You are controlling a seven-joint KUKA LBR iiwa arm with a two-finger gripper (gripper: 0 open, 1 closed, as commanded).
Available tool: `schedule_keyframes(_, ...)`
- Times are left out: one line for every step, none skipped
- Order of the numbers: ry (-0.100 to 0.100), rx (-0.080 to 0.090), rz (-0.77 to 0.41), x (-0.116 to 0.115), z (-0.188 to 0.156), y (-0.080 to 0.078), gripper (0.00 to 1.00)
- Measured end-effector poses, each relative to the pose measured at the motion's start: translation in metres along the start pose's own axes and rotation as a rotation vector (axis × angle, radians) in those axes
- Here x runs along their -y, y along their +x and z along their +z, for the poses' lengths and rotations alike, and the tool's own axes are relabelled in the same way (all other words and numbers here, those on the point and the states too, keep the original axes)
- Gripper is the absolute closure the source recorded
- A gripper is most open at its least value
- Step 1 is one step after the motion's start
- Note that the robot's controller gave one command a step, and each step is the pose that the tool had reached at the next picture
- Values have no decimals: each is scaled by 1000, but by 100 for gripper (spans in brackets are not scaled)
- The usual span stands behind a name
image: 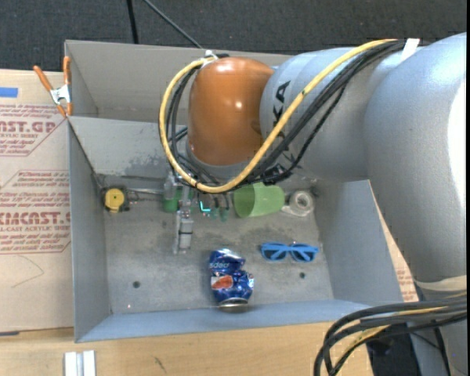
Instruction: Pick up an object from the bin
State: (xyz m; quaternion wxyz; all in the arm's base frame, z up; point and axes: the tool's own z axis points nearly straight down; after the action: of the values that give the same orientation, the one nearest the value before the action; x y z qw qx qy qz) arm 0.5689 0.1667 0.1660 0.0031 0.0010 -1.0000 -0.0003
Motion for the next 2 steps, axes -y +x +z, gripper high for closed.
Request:
schedule_keyframes(4, -3, -53, 53, 70, 35, 0)
schedule_keyframes(3, 8, -302, 119, 19, 53, 0)
